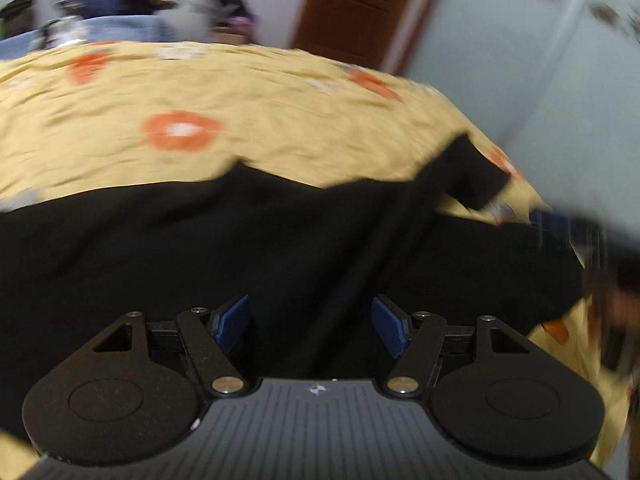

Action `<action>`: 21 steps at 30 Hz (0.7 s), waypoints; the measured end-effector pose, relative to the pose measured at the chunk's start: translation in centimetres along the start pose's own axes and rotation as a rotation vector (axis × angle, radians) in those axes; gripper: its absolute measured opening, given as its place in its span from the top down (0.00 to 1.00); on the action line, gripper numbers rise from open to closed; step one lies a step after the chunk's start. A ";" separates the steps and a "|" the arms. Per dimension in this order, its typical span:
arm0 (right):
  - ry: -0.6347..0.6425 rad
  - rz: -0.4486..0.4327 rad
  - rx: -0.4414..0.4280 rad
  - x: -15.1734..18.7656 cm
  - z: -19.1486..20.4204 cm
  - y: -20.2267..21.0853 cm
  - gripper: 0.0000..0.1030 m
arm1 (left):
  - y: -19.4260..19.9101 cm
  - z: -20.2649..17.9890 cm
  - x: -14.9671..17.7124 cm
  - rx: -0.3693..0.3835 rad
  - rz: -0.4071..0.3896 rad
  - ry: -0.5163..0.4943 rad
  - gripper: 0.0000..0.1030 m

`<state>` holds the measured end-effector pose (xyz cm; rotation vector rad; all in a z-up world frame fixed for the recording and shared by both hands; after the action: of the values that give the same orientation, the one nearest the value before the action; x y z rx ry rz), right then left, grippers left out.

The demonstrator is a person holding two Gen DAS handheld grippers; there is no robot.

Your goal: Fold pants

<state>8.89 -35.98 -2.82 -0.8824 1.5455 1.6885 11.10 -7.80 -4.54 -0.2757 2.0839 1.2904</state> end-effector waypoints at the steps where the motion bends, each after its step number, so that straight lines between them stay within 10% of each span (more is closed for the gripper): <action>1: -0.071 -0.027 0.017 -0.9 -2.4 -0.1 0.00 | -0.8 -0.7 0.4 0.008 0.008 -0.035 0.33; 10: -0.581 0.082 0.148 -7.8 -20.1 -12.2 0.00 | -5.1 -4.0 1.9 -0.038 0.009 -0.294 0.33; 15: -0.542 0.196 0.275 -9.1 -21.7 -17.1 0.01 | -5.9 -5.3 2.2 -0.034 0.004 -0.358 0.32; 21: -0.451 0.319 0.343 -8.2 -21.3 -19.9 0.30 | -6.2 -6.1 2.5 0.001 -0.013 -0.385 0.27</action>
<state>30.86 -56.09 -8.14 -0.0691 1.6378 1.6191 9.66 -15.68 -8.78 -0.0339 1.7523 1.2250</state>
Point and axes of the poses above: each gripper's, at about its wrist camera, not at the fingertips, and y roughly against the way its jaws point, z to its left, x to its underside, the point moved 5 cm from there along -y, roughly the way its jaws point, and after that the axes turned 5 degrees about y, right-handed, at the moved point
